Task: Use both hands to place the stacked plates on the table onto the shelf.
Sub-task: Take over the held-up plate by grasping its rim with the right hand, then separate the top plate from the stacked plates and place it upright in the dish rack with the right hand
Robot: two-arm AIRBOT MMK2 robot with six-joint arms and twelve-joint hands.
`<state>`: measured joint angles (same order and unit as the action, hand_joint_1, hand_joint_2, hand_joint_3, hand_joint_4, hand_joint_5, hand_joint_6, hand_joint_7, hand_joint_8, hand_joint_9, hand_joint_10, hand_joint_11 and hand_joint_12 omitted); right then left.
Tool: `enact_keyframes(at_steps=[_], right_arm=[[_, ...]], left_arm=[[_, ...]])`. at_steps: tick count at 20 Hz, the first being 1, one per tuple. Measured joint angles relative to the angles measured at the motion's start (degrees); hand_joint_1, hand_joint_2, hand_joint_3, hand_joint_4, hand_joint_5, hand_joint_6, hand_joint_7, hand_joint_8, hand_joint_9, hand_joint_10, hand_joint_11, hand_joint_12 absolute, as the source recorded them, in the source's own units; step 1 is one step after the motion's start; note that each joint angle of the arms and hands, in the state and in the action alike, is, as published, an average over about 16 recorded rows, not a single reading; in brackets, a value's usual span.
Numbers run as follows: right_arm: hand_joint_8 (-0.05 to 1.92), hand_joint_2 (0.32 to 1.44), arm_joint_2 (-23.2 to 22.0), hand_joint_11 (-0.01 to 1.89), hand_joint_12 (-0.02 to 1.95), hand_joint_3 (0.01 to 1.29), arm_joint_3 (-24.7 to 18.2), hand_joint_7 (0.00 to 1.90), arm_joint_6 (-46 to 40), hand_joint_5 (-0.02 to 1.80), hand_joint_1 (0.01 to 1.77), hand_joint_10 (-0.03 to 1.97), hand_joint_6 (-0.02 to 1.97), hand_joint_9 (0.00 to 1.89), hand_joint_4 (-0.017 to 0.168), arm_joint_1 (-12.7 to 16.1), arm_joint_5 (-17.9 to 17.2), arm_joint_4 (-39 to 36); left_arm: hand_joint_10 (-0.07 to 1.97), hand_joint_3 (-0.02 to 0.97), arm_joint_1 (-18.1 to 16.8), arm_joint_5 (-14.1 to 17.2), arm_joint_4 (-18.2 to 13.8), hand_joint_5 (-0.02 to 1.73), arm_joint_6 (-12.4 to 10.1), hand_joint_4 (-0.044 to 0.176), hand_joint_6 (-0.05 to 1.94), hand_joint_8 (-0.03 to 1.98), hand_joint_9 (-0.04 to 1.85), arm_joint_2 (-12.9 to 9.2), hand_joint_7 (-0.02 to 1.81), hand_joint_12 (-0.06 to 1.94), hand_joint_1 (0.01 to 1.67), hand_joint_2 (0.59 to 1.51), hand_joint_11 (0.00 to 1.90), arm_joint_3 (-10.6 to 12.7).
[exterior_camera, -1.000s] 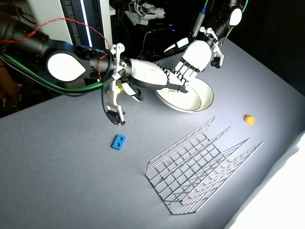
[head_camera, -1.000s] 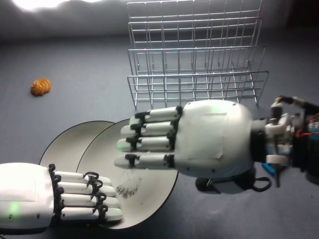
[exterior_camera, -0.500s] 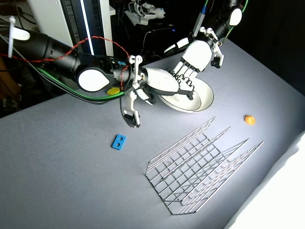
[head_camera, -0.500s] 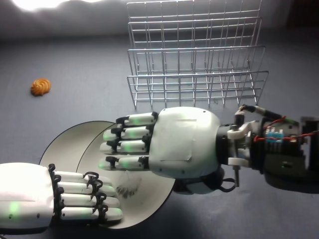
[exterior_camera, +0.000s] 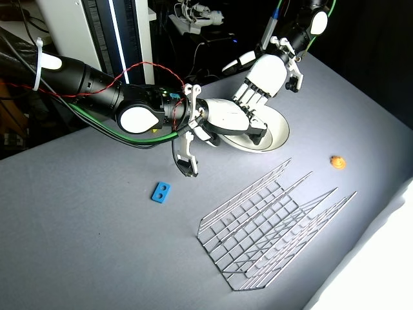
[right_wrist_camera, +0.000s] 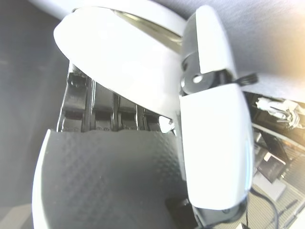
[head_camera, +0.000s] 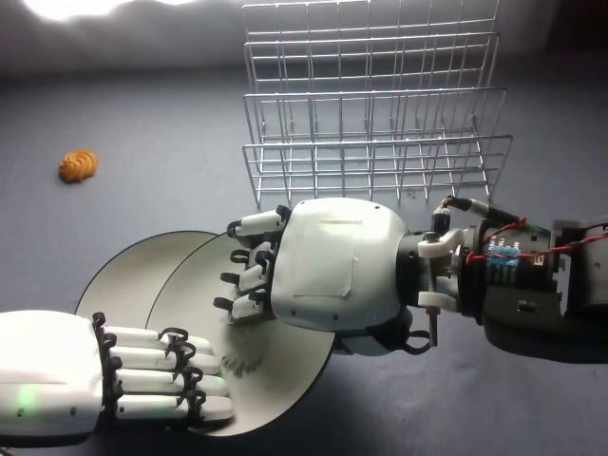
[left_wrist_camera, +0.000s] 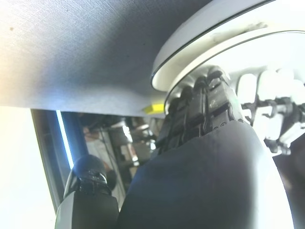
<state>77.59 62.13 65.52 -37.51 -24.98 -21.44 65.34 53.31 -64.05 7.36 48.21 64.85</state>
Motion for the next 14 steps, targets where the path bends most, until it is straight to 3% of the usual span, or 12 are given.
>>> enact_keyframes(at_steps=[8, 14], right_arm=[[0.31, 0.97, 0.14, 0.74, 1.01, 0.01, 0.14, 0.92, 0.48, 0.82, 1.19, 0.03, 0.35, 1.07, -0.001, 0.21, -2.12, 0.0], [0.47, 0.93, 0.19, 0.95, 0.89, 0.01, 0.09, 1.01, 0.53, 0.89, 1.19, 0.01, 0.48, 1.25, -0.004, 0.39, -2.94, 0.2]], left_arm=[[0.0, 0.01, -0.17, 0.08, 2.9, -0.01, -0.11, -0.006, -0.02, -0.01, 0.01, 0.06, 0.0, 0.01, 0.02, 1.08, 0.02, 0.56], [0.01, 0.01, -1.15, -0.56, 8.27, 0.0, -0.08, -0.004, -0.01, -0.01, 0.02, -0.25, 0.0, 0.01, 0.01, 1.08, 0.01, 1.89]])
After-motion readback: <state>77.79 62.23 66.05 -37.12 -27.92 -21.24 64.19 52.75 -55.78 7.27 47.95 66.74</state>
